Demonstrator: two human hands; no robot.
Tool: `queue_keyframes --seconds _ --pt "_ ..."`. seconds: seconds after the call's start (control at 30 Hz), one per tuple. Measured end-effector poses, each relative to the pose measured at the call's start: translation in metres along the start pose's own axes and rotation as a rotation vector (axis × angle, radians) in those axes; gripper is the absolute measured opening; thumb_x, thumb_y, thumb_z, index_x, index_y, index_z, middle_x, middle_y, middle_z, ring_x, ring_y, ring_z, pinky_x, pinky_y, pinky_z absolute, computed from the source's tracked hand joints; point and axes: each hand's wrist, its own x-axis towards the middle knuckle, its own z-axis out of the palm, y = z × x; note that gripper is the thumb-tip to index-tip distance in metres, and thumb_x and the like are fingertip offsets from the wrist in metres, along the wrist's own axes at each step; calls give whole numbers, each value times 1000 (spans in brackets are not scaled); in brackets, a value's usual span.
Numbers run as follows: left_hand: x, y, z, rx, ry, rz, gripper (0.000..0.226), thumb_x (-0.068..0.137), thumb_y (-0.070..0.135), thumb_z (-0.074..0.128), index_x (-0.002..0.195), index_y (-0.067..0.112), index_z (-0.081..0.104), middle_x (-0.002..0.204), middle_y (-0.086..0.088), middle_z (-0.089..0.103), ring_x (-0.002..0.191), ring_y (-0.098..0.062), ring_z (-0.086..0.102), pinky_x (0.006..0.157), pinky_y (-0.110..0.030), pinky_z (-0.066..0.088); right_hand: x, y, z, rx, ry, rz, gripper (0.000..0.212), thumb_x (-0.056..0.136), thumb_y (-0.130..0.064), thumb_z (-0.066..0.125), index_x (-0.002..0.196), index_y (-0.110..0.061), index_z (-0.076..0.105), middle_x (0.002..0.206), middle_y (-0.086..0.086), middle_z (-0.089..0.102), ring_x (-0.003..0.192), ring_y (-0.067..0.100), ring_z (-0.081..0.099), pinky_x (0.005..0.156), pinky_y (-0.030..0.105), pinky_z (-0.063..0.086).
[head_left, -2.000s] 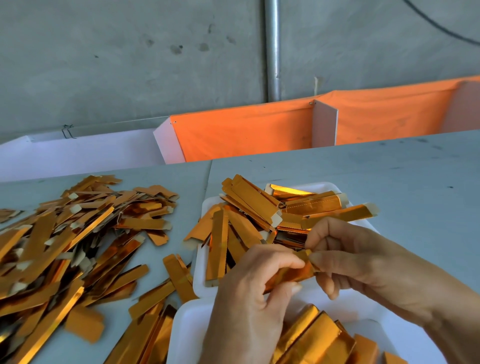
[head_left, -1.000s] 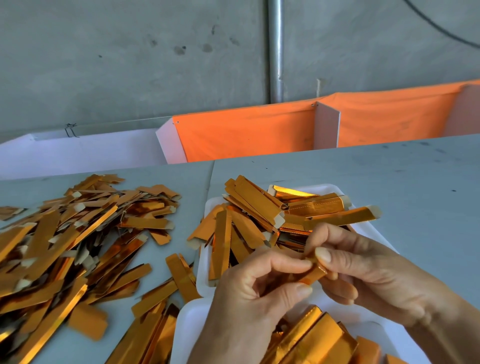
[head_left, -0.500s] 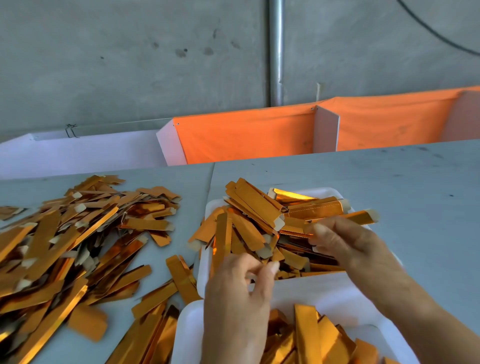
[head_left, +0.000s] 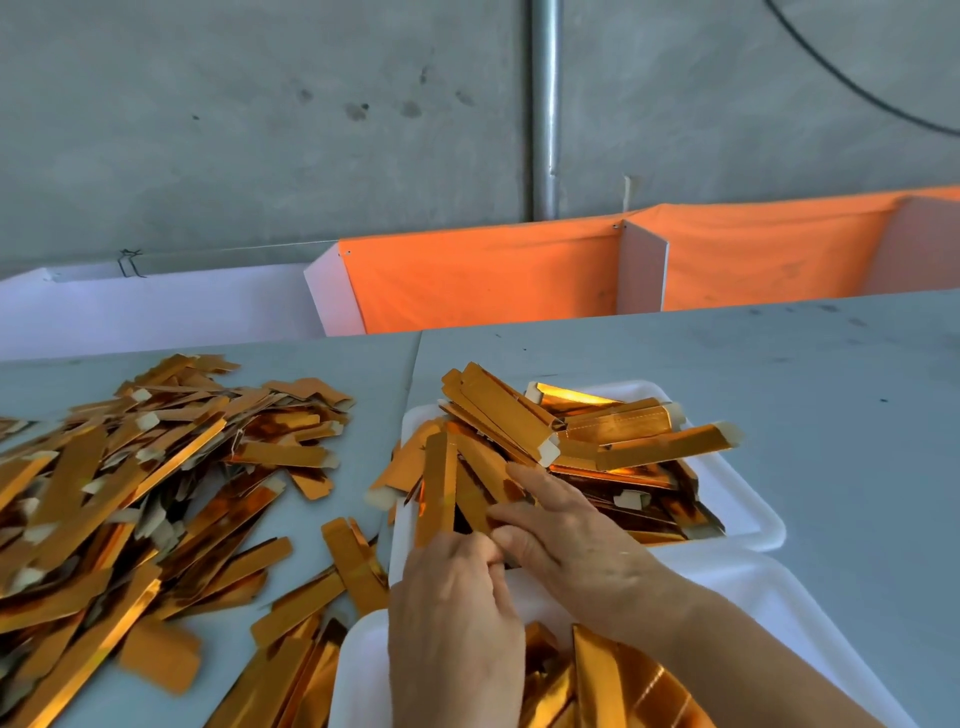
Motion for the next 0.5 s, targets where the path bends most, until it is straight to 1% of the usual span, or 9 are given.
queue_keyframes --seconds 0.07,0.1,0.17,0.2,0.27,0.3,0.37,0.43,0.5 --pt "-1 -1 1 3 3 5 17 97 29 41 106 38 52 92 20 34 89 -1 31 79 -16 35 2 0 2 -69 44 -18 38 103 -37 29 130 -26 54 150 -10 30 137 8 27 109 27 32" --pt "-1 -1 2 4 2 9 17 97 29 41 107 38 51 93 19 34 89 -1 31 81 -17 37 2 0 2 -32 100 -30 37 103 -31 32 132 -23 53 148 -9 36 135 5 33 107 19 32" --pt "-1 0 3 7 7 22 19 97 28 40 110 38 50 95 19 34 92 -1 32 87 -18 38 -1 1 -4 92 263 -7 35 102 -26 39 132 -18 55 142 -8 47 125 -3 42 94 -2 28" --pt "-1 0 2 6 16 24 20 98 28 40 111 38 49 97 20 33 95 0 32 89 -18 37 -4 2 -9 134 357 22 33 100 -25 43 128 -19 59 136 -8 53 116 -8 46 87 -7 28" --pt "-1 1 1 -18 69 28 24 98 28 40 118 39 46 104 22 33 104 0 34 93 -18 35 -12 9 -23 263 523 95 23 96 -23 53 112 -25 69 112 -10 67 92 -14 57 78 -3 38" --pt "-1 2 2 -42 104 28 28 97 28 42 123 38 44 111 22 35 110 -1 35 95 -18 34 -16 12 -31 384 561 142 19 93 -21 58 101 -30 72 97 -11 71 84 -10 62 75 3 45" --pt "-2 4 2 -88 182 54 39 94 26 51 131 33 45 126 17 42 119 -6 39 97 -24 38 -27 14 -47 670 565 179 25 90 -9 61 82 -30 73 76 -3 71 75 2 67 70 16 54" --pt "-1 6 3 -132 319 129 54 83 23 68 133 23 50 132 4 50 121 -19 47 93 -35 47 -38 15 -61 865 547 171 30 88 3 59 73 -20 71 69 5 69 66 10 67 61 18 54" --pt "0 7 5 -132 413 265 63 78 32 73 135 18 50 136 -5 51 126 -27 45 93 -46 47 -47 15 -74 950 443 164 28 86 6 59 71 -14 71 65 8 67 59 13 64 55 17 52"
